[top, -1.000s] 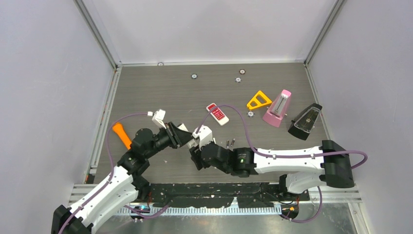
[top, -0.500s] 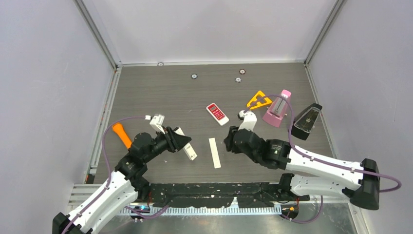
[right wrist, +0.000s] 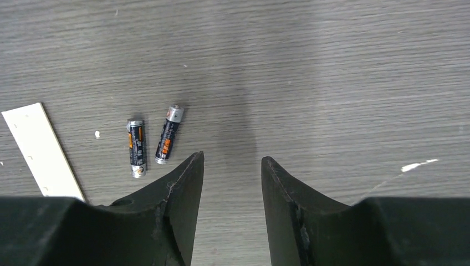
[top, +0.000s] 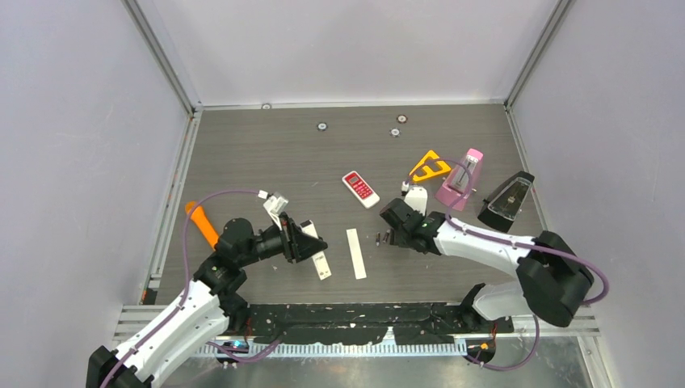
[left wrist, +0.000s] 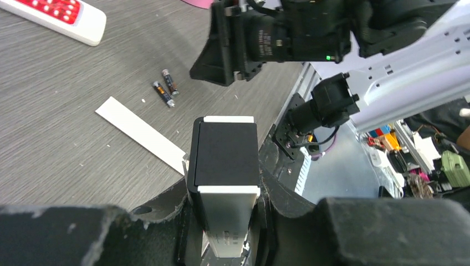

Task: Load the batteries into the remote control

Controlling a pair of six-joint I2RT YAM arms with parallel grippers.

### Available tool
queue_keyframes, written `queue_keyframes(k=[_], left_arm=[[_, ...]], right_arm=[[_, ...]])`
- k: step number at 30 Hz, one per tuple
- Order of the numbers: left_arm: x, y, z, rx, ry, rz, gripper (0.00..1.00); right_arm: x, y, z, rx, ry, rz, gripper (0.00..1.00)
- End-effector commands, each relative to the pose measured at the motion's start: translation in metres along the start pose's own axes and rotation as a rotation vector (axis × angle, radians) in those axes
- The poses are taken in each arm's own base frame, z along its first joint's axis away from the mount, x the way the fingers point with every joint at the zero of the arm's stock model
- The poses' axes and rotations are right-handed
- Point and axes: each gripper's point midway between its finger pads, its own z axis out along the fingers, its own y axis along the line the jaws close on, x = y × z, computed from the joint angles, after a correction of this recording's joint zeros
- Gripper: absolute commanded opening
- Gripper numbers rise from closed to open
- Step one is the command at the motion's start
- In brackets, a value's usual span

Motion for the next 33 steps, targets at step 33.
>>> queue_keyframes(k=[33], left_arm=[[-0.009,-0.009,0.000,0.051,-0.062,0.019,0.00]], right_arm=[[-0.009,0.048,0.030,-0.071,0.031,0.016,0.09]])
